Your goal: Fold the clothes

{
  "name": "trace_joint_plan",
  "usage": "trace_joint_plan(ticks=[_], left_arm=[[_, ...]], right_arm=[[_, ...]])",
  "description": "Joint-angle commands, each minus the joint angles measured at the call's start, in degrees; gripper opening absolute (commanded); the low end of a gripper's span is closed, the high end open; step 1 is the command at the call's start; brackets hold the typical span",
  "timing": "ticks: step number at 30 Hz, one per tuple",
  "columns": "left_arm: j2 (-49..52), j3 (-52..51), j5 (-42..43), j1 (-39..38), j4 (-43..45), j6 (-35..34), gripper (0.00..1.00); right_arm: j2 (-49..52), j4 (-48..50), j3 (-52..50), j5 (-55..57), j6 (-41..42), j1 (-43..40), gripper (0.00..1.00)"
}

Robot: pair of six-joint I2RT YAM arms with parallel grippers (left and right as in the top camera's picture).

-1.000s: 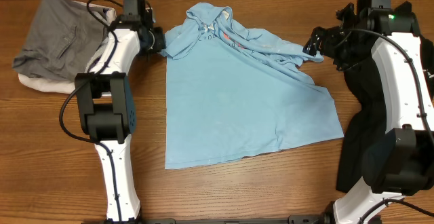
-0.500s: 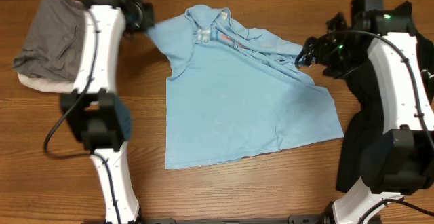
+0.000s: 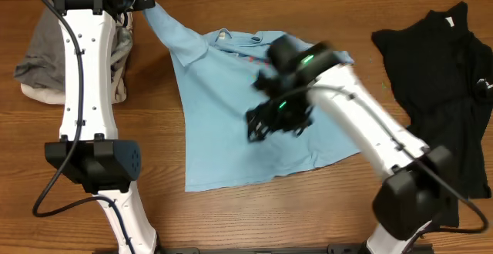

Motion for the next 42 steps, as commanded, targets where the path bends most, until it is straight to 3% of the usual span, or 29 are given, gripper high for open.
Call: trace_joint_plan(ticks=[1, 9, 12, 16, 17, 18, 21, 23, 42], left_arm=[[0.24, 0.04, -1.51, 0.02, 1.05, 0.9, 0.04], [0.26, 0.04, -3.28, 0.04, 1.44, 0.9, 0.04], [0.26, -0.13, -3.37, 0.02, 0.92, 0.87, 0.04], [0.26, -0.17, -3.39, 0.02, 0.15, 0.9, 0.04], [0.26, -0.17, -3.37, 0.02, -0.09, 0.9, 0.04], [0.26, -0.17, -3.37, 0.02, -0.26, 0.9, 0.04], [0.26, -0.39, -3.37, 0.0, -0.59, 0.9, 0.04], [0.26, -0.44, -3.3, -0.04, -1.14, 0.87, 0.04], [0.26, -0.44, -1.64, -0.04, -6.71, -0.02, 0.04]], right_arm=[[-1.64, 3.1, -6.29, 1.92, 5.01, 5.81, 0.99], [-1.64, 14.27, -16.24, 2.69, 11.43, 19.56, 0.98], [-1.64, 14.16, -16.33, 14.25, 16.41, 24.17, 0.98], [-1.64, 13.94, -16.5, 21.33, 17.33, 22.62, 0.93], [-1.64, 14.69, -16.68, 22.38, 17.31, 21.7, 0.88], [-1.64, 15.98, -16.74, 23.28, 17.29, 20.09, 0.77], [-1.62, 19.12, -16.74, 23.32, 16.44, 15.67, 0.22], [-1.29, 19.65, -16.74, 22.82, 15.56, 12.59, 0.04], [-0.87, 31.93, -33.24, 17.77, 12.74, -3.5, 0.04]])
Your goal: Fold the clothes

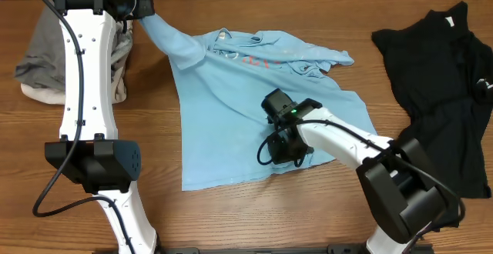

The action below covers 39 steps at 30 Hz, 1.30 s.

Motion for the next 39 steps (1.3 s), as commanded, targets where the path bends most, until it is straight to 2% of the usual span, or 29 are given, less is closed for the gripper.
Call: trace_joint_plan(ticks=[1, 11, 19, 22, 25, 29, 33, 36, 39], left_arm=[[0.26, -0.2, 0.44, -0.04, -1.38, 0.0, 0.04], [0.26, -0.2, -0.48, -0.04, -8.15, 0.02, 0.04], [0.26, -0.2, -2.56, -0.02, -13.7, -0.33, 0.04], [0.26, -0.2, -2.54, -0.02, -14.36, -1.99, 0.04], [0.26, -0.2, -1.46, -0.2, -13.99, -2.36, 0.04], [0.26, -0.2, -1.46, -0.57, -13.57, -2.58, 0.04], [0.26, -0.2, -1.44, -0.94, -12.81, -2.6, 0.04], [0.26, -0.2, -1.44, -1.29, -11.82, -2.6, 0.04], [0.26, -0.2, -1.44, -1.42, -10.8, -2.6, 0.04]], right_arm=[[-0.37, 1.16, -2.84, 0.59, -0.37, -5.16, 0.04], [-0.26, 1.57, -3.41, -0.46, -1.46, -16.57, 0.04], [-0.26, 7.72, -3.39, -3.61, -3.67, -27.85, 0.04], [-0.26, 10.6, -3.3, -8.55, -6.27, -33.4, 0.04], [-0.35, 6.25, -0.74, -13.64, -10.91, -36.94, 0.04], [-2.82, -0.13, 2.49, -14.03, -12.24, -36.04, 0.05], [-8.44, -3.39, 3.04, -15.19, -12.2, -33.27, 0.19], [-14.56, -8.68, 3.02, -17.31, -12.22, -29.29, 0.36], [-17.99, -13.42, 2.86, -17.59, -12.02, -23.08, 0.41]])
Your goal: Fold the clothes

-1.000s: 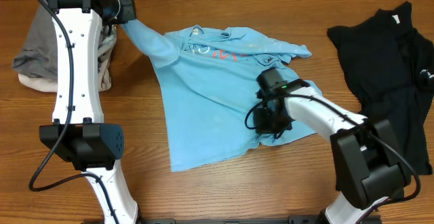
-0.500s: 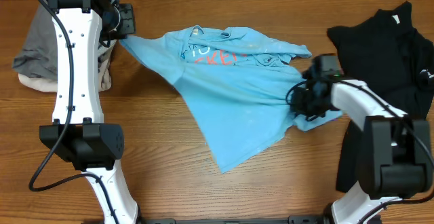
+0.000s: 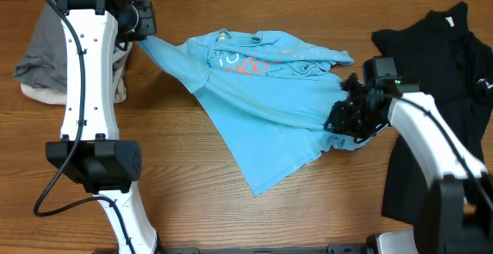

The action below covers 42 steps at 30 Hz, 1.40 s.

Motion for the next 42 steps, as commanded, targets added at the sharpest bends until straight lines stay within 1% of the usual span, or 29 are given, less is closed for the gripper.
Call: trace_joint_plan(ticks=[1, 3, 5, 7, 10, 11, 13, 16, 18, 22, 23, 25, 26, 30, 31, 33, 36, 37, 38, 42], left_arm=[[0.26, -0.15, -0.17, -0.72, 1.25, -0.85, 0.04], [0.26, -0.15, -0.17, -0.74, 1.66, -0.85, 0.04], [0.26, -0.15, -0.15, -0.74, 1.79, -0.9, 0.04], [0.26, -0.17, -0.17, -0.74, 1.86, -1.27, 0.04], [0.26, -0.15, -0.15, -0.79, 2.29, -1.27, 0.04], [0.26, -0.17, -0.13, -0.79, 2.4, -1.29, 0.04], [0.28, -0.17, -0.11, -0.79, 2.84, -1.31, 0.04], [0.28, -0.2, -0.13, -0.79, 2.93, -1.29, 0.04], [0.28, -0.22, -0.13, -0.81, 2.8, -1.29, 0.04], [0.28, -0.22, -0.13, -0.79, 2.78, -1.27, 0.04], [0.28, -0.22, -0.13, -0.79, 2.75, -1.27, 0.04], [0.28, -0.22, -0.13, -0.81, 2.73, -1.27, 0.04], [0.35, -0.22, -0.15, -0.79, 2.73, -1.27, 0.04], [0.96, -0.22, -0.15, -0.81, 2.49, -1.27, 0.04], [1.33, -0.22, -0.15, -0.79, 2.12, -1.27, 0.04], [2.25, -0.22, -0.15, -0.79, 1.73, -1.27, 0.04], [4.02, -0.22, -0.15, -0.79, 1.25, -1.27, 0.04], [4.55, -0.22, -0.15, -0.79, 1.31, -1.27, 0.04], [4.66, -0.22, -0.15, -0.79, 1.49, -1.25, 0.04], [4.87, -0.22, -0.15, -0.79, 3.3, -1.22, 0.04]], right_arm=[[-3.69, -3.3, 0.66, -2.47, 0.7, 8.09, 0.41], [-3.78, -3.61, -0.44, -2.82, 2.69, 12.33, 0.42], [-3.76, -1.4, -3.82, -2.75, 6.84, 20.5, 0.42], [-3.76, 0.76, -6.16, -1.62, 10.14, 25.51, 0.42], [-3.65, 4.94, -10.19, 8.07, 19.21, 36.06, 0.42], [-3.58, 6.14, -11.04, 12.28, 21.79, 39.85, 0.45], [-3.52, 6.8, -11.3, 16.61, 23.3, 43.54, 0.48], [-3.06, 8.83, -11.3, 23.67, 23.43, 48.33, 0.58], [-2.14, 10.25, -11.3, 25.35, 23.02, 49.31, 0.63], [0.17, 13.2, -11.32, 26.88, 18.75, 49.33, 0.66], [0.74, 13.62, -11.32, 27.28, 18.38, 49.33, 0.68], [2.75, 14.43, -11.32, 26.99, 16.15, 49.33, 0.8], [3.41, 14.62, -11.32, 26.36, 15.32, 49.33, 0.8], [5.44, 14.73, -11.32, 25.22, 13.29, 49.4, 0.81], [5.49, 14.86, -11.32, 24.63, 11.58, 49.4, 0.8], [5.68, 15.08, -11.32, 24.63, 9.18, 49.37, 0.77], [5.79, 15.08, -11.32, 24.15, 7.04, 49.4, 0.75], [5.79, 15.04, -11.32, 23.41, 5.79, 49.4, 0.68], [5.79, 14.97, -11.32, 22.8, 5.11, 49.4, 0.66], [5.79, 12.96, -10.97, 20.11, 4.83, 49.44, 0.67]])
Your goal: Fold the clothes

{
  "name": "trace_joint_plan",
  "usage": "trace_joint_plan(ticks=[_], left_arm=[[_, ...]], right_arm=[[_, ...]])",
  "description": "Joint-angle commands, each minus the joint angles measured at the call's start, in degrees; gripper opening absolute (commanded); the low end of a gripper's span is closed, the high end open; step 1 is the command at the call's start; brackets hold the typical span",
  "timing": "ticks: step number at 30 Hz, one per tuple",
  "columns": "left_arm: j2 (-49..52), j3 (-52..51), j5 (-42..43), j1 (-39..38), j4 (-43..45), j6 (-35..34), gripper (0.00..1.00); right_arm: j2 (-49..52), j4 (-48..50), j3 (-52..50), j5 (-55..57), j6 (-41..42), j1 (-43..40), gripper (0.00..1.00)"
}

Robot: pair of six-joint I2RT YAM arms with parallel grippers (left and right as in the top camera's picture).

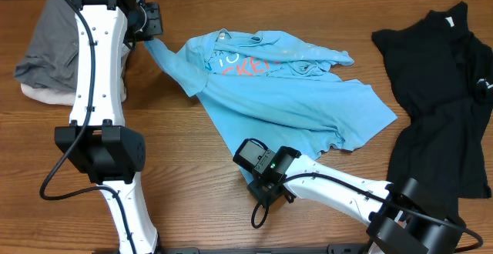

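A light blue shirt [293,100] with orange print lies crumpled across the middle of the wooden table [192,200]. Its left sleeve [173,61] stretches up to my left gripper [150,29], which is shut on it at the far left. My right gripper [266,191] is low over the table at the front, just below the shirt's lower corner. Its black head hides its fingers and the corner, so whether it holds cloth does not show.
A grey and white heap of clothes [42,58] lies at the far left behind my left arm. A black garment [447,92] is spread along the right edge. Bare wood runs along the front.
My right gripper was at the shirt's right hem and is now at the front, by the lower corner. The shirt's right side now spreads further right, and its long lower tip is shorter.
The shirt first lay flat with my left gripper on its sleeve and my right above its middle. Then my right gripper was at the lower hem. Later the shirt was drawn into a diagonal bunch with my right gripper at its right hem. Now my right gripper is at the front corner.
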Motion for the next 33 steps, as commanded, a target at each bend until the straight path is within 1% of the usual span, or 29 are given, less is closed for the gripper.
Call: trace_joint_plan(ticks=[1, 3, 4, 5, 8, 11, 13, 15, 17, 24, 25, 28, 33], left_arm=[[0.26, -0.2, -0.13, -0.42, 1.2, -1.2, 0.04], [0.26, -0.2, -0.15, -0.42, 1.4, -1.2, 0.04], [0.26, -0.2, -0.13, -0.44, 1.44, -1.2, 0.04], [0.26, -0.2, -0.13, -0.44, 1.44, -1.2, 0.04], [0.28, -0.2, -0.13, -0.44, 1.49, -1.2, 0.04], [0.28, -0.2, -0.11, -0.44, 1.64, -1.22, 0.04], [0.28, -0.2, -0.11, -0.44, 1.62, -1.22, 0.04], [0.28, -0.2, 0.24, -0.44, 1.49, -1.22, 0.04], [0.28, -0.2, 1.49, -0.44, 1.77, -1.22, 0.04], [0.28, -0.2, 1.36, -0.87, 2.51, -0.52, 0.04], [0.28, -0.2, 1.36, -0.94, 2.69, -0.55, 0.04], [0.28, -0.2, 1.33, -1.03, 3.19, -0.52, 0.04], [0.28, -0.2, 1.33, -1.18, 3.74, -0.52, 0.04]], right_arm=[[0.44, -1.75, 0.48, -3.43, -1.51, 0.39, 0.72], [0.44, -3.43, 1.44, -5.29, -1.66, 0.76, 0.79], [0.44, -4.39, 2.14, -6.64, -2.62, 1.07, 0.88], [0.44, -5.29, 2.93, -7.58, -2.97, 1.49, 0.92], [0.44, -6.1, 4.44, -7.78, -4.09, 2.49, 0.92], [0.57, -4.55, 4.44, -6.32, -5.22, 2.51, 0.81], [0.66, -2.69, 4.44, -6.25, -6.1, 2.4, 0.81], [0.66, -1.42, 4.44, -6.29, -7.06, 2.4, 0.84], [0.66, -1.42, 4.44, -6.29, -7.04, 2.34, 0.91], [0.63, -2.8, 4.57, -7.5, -5.46, 2.29, 0.97], [0.59, -3.02, 5.14, -8.26, -5.42, 2.29, 1.0], [0.52, -3.43, 6.91, -8.35, -4.7, 2.29, 1.0], [0.55, -3.37, 6.91, -8.28, -2.16, 2.08, 1.0]])
